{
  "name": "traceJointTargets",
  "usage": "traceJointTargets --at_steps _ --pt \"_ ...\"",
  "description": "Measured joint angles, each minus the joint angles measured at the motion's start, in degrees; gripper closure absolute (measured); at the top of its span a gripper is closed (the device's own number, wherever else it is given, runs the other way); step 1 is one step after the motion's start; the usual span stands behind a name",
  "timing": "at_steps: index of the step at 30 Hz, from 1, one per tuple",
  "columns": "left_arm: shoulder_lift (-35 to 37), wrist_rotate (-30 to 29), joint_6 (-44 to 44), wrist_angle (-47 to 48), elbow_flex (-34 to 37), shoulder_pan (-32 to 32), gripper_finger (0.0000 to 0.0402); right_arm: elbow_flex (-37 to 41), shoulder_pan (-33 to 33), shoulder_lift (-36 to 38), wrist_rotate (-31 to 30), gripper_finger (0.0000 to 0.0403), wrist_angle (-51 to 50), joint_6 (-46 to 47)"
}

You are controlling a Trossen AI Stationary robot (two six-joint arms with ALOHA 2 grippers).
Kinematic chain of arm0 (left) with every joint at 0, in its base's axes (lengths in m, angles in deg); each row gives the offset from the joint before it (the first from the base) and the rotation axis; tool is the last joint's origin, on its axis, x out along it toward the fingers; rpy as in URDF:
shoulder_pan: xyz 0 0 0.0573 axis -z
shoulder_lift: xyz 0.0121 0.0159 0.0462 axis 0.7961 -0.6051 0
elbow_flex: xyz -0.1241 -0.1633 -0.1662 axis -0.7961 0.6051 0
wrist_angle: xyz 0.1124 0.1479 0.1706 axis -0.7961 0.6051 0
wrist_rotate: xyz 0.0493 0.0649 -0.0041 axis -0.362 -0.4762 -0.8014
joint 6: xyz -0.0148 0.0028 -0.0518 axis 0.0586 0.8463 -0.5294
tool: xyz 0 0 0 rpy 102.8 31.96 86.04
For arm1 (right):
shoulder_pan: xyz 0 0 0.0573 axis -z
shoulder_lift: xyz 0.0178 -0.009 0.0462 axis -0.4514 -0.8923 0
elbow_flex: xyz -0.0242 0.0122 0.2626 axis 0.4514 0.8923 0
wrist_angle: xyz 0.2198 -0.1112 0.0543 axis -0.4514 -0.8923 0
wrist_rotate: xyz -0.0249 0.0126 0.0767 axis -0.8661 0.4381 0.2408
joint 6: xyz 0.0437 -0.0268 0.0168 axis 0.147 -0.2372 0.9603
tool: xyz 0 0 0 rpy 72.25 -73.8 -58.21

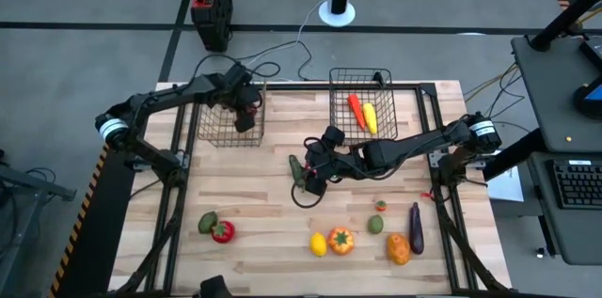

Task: Sort produce into baskets
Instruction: Put the apple into the left yellow wire basket

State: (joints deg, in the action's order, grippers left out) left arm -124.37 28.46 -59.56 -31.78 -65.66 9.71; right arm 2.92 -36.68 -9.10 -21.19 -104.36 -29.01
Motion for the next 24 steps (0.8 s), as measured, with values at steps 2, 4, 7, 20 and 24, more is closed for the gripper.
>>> traceJointTargets --at_steps 2,4,7,20,24 --pt "0.0 -0.03 -0.54 -0.91 0.75 -0.01 0.0114 0.0 0.0 0.0 0.0 0.0081 0.0 -0.11" --pt "0.0 -0.1 -0.63 -2.04 1.3 -0.04 0.0114 0.0 0.0 0.0 0.01 0.0083 0.01 -0.11" --pt "0.0 -0.2 -1.14 -3.53 2.0 -0.12 0.0114 0.1 0.0 0.0 0.0 0.0085 0.02 -0.09" --pt "0.0 -2.48 -6.57 -4.01 2.69 -0.47 0.0114 0.13 0.0 0.0 0.0 0.0082 0.02 0.04" --pt "0.0 -2.85 -6.04 -3.97 2.69 -1.44 0.0114 0.13 0.0 0.0 0.0 0.0087 0.02 0.06"
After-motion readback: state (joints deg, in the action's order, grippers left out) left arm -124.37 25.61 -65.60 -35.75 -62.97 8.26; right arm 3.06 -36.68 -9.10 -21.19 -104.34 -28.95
